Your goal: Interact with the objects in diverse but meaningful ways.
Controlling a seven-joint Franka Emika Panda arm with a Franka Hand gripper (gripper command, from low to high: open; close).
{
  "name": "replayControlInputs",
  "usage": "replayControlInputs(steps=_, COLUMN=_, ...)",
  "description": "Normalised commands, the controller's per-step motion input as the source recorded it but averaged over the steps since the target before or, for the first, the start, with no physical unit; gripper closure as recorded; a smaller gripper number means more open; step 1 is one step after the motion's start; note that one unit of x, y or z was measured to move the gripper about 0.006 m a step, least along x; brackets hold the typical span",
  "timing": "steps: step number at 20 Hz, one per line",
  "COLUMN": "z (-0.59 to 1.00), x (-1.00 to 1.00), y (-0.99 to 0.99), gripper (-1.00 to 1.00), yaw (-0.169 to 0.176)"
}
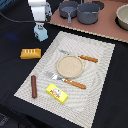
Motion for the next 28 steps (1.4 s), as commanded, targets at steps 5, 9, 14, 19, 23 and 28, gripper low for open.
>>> replayControlInputs(steps=5, z=-0.24, x=0.04, y=0.00, gripper=-1.00, yaw=0.086)
replayControlInputs(steps=9, z=-0.17, x=0.00, y=-0.05, gripper=-1.00, yaw=0.117)
replayControlInputs(steps=14, z=-0.19, x=-0.03, y=-0.13, gripper=-1.00, yaw=0.083)
replayControlInputs(steps=19, z=-0.22, x=-0.05, y=-0.21, gripper=-1.00, yaw=0.073)
replayControlInputs(steps=23, z=-0.25, x=-0.07, y=-0.21, gripper=-1.00, yaw=0.068)
replayControlInputs(steps=28, z=-0.11, x=-0.02, y=-0.06, gripper=1.00, yaw=0.070)
